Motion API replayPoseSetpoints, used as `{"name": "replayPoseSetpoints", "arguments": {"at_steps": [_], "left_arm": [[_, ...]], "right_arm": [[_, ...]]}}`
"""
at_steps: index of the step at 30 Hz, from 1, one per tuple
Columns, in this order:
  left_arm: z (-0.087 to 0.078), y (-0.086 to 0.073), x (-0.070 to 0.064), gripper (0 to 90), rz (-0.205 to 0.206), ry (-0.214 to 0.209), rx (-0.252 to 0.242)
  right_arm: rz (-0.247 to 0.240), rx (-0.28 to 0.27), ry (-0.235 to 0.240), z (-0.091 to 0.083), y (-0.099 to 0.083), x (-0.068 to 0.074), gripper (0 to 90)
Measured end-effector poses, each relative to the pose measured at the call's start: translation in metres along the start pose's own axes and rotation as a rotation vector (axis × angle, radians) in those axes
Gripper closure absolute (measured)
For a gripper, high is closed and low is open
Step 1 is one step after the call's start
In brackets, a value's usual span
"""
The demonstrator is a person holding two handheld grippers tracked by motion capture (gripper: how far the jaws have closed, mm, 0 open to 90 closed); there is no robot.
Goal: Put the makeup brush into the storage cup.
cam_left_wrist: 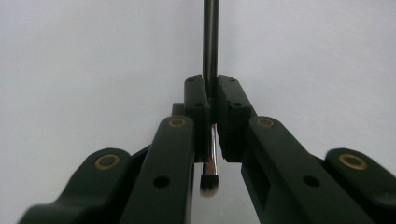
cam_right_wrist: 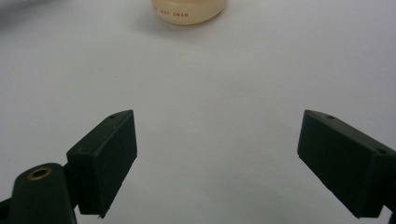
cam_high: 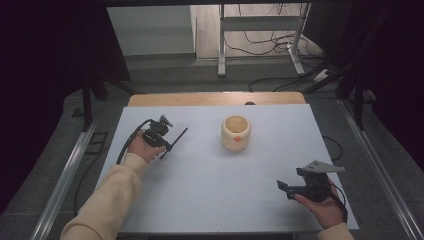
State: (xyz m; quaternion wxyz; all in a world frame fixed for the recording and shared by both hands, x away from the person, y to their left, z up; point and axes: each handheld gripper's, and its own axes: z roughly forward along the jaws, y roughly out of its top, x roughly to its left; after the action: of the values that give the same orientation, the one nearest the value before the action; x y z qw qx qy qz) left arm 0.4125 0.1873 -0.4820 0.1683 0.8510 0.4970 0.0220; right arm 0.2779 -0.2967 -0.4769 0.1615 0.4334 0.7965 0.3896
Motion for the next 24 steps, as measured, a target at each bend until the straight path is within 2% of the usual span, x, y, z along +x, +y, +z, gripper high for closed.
{"name": "replayPoseSetpoints", "arguments": {"at_steps": [11,24], "left_arm": [[-0.009,-0.006,-0.007,84.0,0.028,-0.018,-0.035],[-0.017,-0.016,-0.007,84.0,0.019,-0.029,-0.066]], "right_arm": [[0.000,0.003,0.000,0.000,0.000,0.000,11.8],[0.001,0.007,0.001,0.001,0.000,0.000,11.8]]}}
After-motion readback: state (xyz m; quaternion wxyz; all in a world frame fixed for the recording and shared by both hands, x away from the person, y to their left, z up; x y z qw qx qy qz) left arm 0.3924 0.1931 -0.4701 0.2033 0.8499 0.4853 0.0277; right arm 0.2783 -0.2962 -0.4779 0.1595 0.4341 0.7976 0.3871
